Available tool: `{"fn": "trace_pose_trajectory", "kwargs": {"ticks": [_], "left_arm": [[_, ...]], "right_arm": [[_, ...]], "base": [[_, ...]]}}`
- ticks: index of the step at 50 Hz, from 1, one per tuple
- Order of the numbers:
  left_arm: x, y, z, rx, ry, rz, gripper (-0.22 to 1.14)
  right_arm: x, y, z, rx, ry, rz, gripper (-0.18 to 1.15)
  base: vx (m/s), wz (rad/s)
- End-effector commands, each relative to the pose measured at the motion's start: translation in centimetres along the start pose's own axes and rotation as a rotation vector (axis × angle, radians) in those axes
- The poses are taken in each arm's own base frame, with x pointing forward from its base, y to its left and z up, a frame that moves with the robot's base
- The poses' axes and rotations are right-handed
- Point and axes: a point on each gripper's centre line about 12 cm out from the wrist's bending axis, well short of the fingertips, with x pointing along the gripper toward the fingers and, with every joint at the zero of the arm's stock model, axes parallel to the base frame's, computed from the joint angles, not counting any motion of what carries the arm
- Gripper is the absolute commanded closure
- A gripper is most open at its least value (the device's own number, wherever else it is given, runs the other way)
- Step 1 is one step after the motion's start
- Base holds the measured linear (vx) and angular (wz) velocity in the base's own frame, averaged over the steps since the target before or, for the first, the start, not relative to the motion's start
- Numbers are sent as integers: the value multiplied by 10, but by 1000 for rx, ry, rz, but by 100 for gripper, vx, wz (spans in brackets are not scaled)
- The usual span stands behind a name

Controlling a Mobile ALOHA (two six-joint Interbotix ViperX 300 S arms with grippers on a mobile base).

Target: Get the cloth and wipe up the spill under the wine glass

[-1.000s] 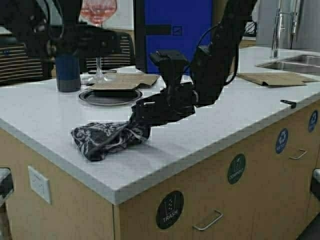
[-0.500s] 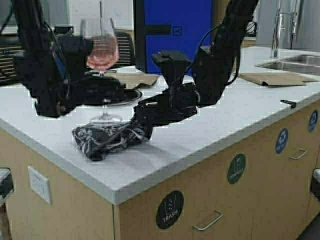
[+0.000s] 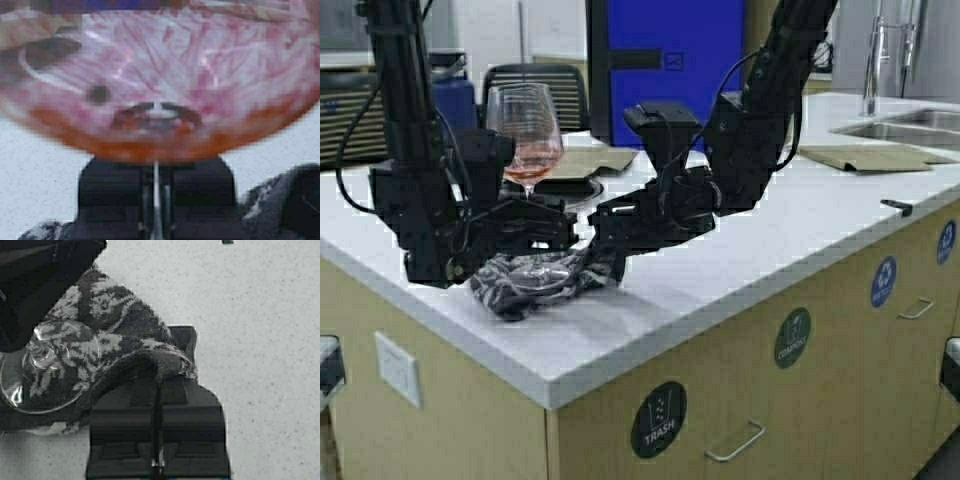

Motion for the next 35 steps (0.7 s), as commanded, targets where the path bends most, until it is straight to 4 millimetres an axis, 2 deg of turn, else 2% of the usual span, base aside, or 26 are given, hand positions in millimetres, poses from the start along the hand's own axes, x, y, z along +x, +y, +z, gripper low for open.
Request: {"fn": "trace_pose_trajectory", "kwargs": {"ticks": [1, 8, 14, 22, 29, 35], "left_arm": [[4, -1, 32, 1, -70, -4, 75], [10, -2, 64, 5, -147, -9, 75], [21, -2, 76, 4, -188, -19, 75], [33, -5, 72, 5, -161, -44, 75], [38, -6, 63, 7, -149, -51, 75], [41, -5, 52, 6, -135, -52, 75]], "right_arm": [[-6, -11, 20, 33, -53, -30, 91], [-18, -37, 33, 114, -114, -117, 91], [-36, -66, 52, 187, -204, -213, 91], [-66, -106, 83, 264, -359, -336, 91], [-84, -126, 99, 273, -441, -386, 91], [-90, -135, 105, 273, -479, -406, 91]], "base": [[0, 0], [0, 0], [0, 0], [0, 0], [0, 0], [0, 0]]}}
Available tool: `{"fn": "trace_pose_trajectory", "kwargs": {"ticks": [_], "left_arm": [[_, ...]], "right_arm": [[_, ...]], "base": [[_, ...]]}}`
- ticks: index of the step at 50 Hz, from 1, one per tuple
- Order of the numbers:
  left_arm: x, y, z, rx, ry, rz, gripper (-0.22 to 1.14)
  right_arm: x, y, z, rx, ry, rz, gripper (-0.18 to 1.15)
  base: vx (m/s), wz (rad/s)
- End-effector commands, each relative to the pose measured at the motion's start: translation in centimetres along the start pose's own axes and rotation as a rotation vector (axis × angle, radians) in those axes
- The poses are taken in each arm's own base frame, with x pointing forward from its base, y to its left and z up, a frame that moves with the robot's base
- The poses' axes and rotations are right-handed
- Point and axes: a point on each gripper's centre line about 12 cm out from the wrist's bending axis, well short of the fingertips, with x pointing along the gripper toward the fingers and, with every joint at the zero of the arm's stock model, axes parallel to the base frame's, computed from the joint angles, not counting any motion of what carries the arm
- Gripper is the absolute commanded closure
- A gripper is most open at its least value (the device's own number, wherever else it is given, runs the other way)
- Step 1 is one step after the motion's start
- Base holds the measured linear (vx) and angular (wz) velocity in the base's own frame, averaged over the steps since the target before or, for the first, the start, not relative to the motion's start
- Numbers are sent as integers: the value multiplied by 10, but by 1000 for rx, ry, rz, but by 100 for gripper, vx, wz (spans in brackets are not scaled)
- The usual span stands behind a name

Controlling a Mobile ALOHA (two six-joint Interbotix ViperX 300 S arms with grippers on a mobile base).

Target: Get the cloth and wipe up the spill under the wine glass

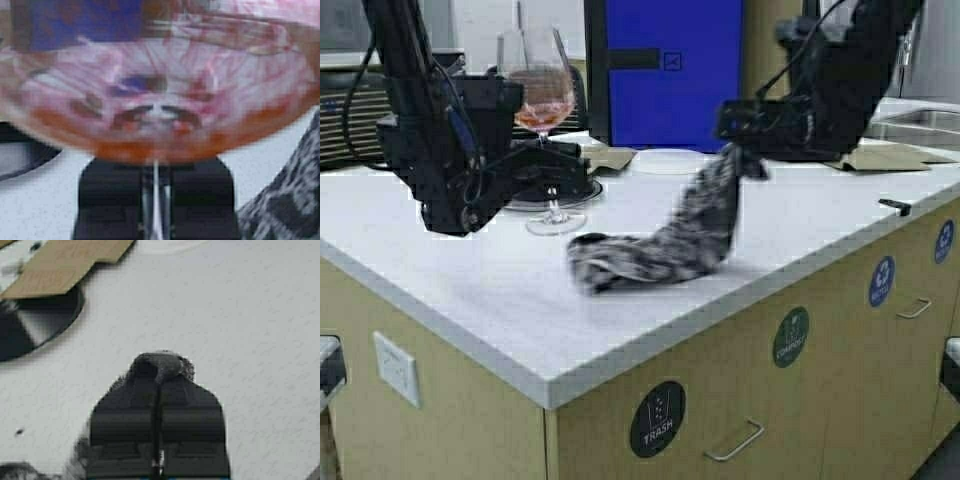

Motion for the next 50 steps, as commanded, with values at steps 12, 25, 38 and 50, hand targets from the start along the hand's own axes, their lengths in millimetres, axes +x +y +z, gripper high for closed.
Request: {"fn": "trace_pose_trajectory", "kwargs": {"ticks": [12, 25, 38, 50], "left_arm": [[5, -1, -21, 0, 12, -7, 75], [7, -1, -42, 0, 37, -7, 74], [7, 0, -57, 0, 54, -8, 70], [5, -2, -62, 3, 66, -17, 45]], "right_arm": [[-4, -9, 42, 9, -191, -10, 91], [-5, -9, 46, 8, -216, -7, 91], [-5, -9, 44, 6, -211, -6, 91], [-7, -10, 40, 5, -199, -7, 91]], "base": [[0, 0], [0, 0], [0, 0], [0, 0]]}}
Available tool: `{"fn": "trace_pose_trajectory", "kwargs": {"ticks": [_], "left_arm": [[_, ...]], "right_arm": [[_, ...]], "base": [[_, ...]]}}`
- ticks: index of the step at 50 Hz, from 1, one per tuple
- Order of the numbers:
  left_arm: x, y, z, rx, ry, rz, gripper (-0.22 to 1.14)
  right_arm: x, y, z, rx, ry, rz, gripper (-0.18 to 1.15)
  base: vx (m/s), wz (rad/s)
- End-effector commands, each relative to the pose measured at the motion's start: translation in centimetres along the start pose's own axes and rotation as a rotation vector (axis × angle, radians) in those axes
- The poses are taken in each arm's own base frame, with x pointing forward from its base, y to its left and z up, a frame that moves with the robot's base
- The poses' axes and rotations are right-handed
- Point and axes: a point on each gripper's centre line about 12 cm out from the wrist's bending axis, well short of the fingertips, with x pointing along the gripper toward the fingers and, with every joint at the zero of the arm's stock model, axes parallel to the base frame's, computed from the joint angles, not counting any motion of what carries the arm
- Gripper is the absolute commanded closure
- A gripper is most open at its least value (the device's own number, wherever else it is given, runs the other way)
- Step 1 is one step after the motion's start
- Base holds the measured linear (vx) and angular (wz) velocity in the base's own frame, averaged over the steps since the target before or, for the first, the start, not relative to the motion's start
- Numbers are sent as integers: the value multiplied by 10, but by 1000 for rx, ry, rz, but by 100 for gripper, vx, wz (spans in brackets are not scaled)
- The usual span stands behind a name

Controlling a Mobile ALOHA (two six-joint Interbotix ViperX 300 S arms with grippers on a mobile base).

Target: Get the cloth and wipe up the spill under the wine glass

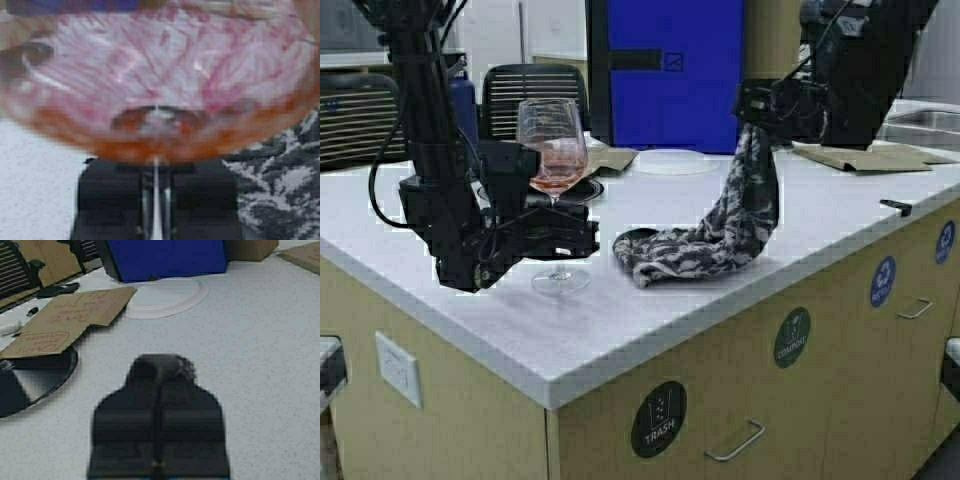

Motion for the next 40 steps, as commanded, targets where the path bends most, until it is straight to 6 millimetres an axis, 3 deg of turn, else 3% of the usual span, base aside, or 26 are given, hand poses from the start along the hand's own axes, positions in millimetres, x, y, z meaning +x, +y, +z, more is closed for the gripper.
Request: {"fn": "trace_pose_trajectory", "kwargs": {"ticks": [1, 16, 27, 40], "left_arm": [[4, -1, 7, 2, -23, -5, 43], [4, -1, 9, 12, -31, -5, 7], [-6, -2, 14, 17, -48, -7, 6], [-42, -5, 19, 76, -53, 3, 6]], "right_arm": [[1, 4, 20, 12, -58, 10, 91], [-5, 2, 12, 5, -31, 10, 91], [-8, 1, 10, 2, -22, 13, 91], [-16, -3, 3, -3, 4, 6, 91]], "base": [[0, 0], [0, 0], [0, 0], [0, 0]]}}
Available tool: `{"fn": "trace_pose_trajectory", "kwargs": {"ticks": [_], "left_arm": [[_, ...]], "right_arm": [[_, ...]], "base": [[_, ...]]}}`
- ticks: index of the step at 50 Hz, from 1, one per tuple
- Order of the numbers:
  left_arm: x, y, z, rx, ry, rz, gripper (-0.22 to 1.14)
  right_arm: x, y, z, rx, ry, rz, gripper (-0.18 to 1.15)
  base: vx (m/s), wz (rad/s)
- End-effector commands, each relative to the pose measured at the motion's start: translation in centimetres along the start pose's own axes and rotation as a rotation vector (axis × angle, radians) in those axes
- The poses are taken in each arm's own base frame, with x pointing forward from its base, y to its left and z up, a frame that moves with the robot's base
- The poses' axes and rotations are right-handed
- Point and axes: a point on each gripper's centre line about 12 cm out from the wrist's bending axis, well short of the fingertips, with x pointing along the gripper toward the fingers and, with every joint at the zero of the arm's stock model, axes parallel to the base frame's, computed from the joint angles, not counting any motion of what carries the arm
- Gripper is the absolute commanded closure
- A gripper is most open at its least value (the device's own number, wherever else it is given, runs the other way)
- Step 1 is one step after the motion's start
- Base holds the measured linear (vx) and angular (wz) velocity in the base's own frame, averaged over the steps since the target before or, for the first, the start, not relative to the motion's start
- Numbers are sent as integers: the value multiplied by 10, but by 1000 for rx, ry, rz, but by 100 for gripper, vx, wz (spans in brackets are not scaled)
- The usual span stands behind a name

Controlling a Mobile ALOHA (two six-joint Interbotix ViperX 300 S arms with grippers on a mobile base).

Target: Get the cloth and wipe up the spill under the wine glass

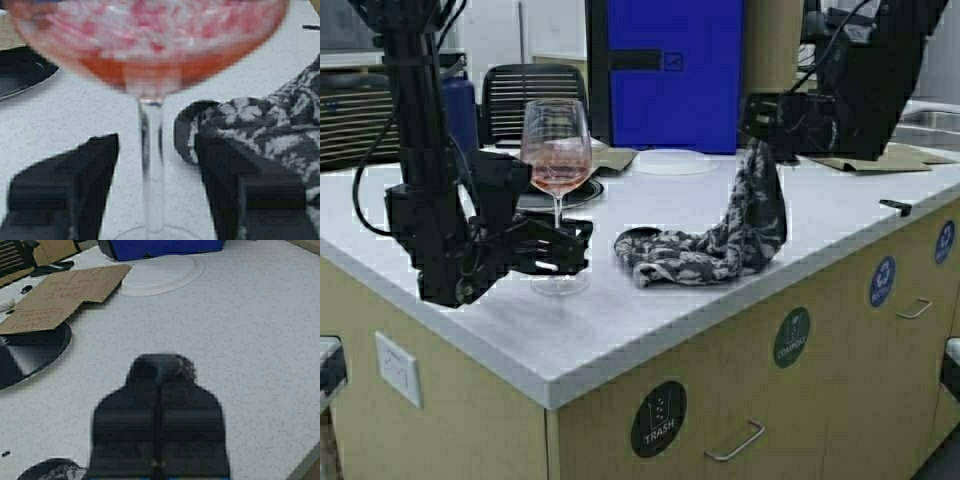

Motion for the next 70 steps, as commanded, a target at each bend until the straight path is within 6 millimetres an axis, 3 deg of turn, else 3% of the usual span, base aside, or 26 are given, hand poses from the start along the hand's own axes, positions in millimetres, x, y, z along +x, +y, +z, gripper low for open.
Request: {"fn": "trace_pose_trajectory", "kwargs": {"ticks": [1, 16, 33, 50, 63, 70], "left_arm": [[-11, 0, 20, 9, -58, 8, 6], [-62, -3, 26, -13, -3, 17, 6], [-109, -2, 77, -18, 37, 42, 6], [-130, 5, 139, -36, -38, 86, 6], [-115, 11, 186, -63, -63, 101, 6], [-102, 15, 228, -63, -111, 109, 6]], "right_arm": [[-1, 3, 16, 8, -47, 9, 91], [-10, 14, 11, 0, -33, 39, 91], [-35, 35, 24, -21, 62, 104, 91], [-46, 62, 85, -74, 123, 213, 91], [-56, 80, 150, -112, 97, 263, 91], [-60, 87, 177, -126, 71, 277, 91]], "base": [[0, 0], [0, 0], [0, 0], [0, 0], [0, 0], [0, 0]]}}
